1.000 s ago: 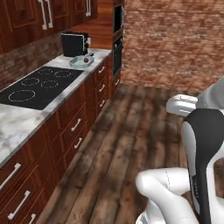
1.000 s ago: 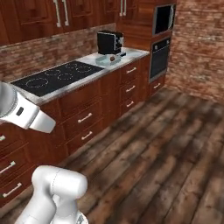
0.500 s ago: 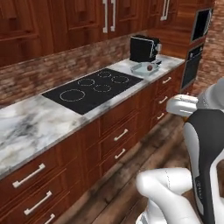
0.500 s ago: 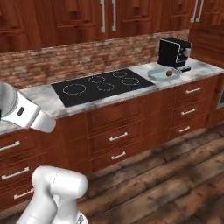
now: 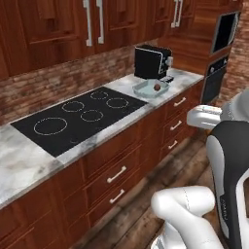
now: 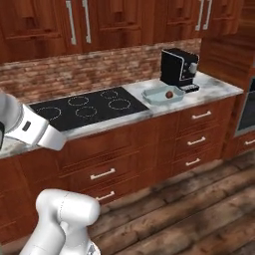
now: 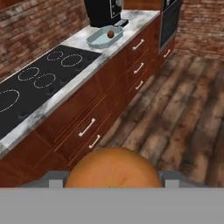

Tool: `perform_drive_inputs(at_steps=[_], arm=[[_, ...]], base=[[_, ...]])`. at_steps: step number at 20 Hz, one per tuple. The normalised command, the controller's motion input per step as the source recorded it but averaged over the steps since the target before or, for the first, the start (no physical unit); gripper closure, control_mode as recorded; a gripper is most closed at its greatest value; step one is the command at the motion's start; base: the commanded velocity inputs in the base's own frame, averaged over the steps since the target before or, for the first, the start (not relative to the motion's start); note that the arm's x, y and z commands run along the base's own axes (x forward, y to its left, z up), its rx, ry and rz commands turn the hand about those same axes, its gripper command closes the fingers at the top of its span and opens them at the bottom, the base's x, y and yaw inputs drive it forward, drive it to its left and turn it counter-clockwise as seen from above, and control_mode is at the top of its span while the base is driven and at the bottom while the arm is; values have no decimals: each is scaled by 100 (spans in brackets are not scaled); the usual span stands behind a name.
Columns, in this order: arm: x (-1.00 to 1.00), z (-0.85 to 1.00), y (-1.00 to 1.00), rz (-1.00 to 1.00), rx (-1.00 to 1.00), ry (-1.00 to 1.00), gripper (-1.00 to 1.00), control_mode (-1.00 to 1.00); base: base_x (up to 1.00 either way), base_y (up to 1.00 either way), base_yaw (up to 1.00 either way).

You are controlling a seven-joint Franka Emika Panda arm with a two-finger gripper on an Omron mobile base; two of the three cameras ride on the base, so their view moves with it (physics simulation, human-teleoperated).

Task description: Pick the tangerine and apple from the fridge and place them inside the tupperware on the counter.

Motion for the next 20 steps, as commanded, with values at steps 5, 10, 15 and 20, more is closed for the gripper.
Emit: perform_drive_inputs(at_steps=[5,10,15,20], arm=[[0,0,0,0,0,0,100,100],[0,0,0,0,0,0,100,100],[0,0,0,0,0,0,100,100],[0,0,0,0,0,0,100,100]], base=[[100,-70,18],[100,-62,47],[100,-65,58],[100,-70,51]])
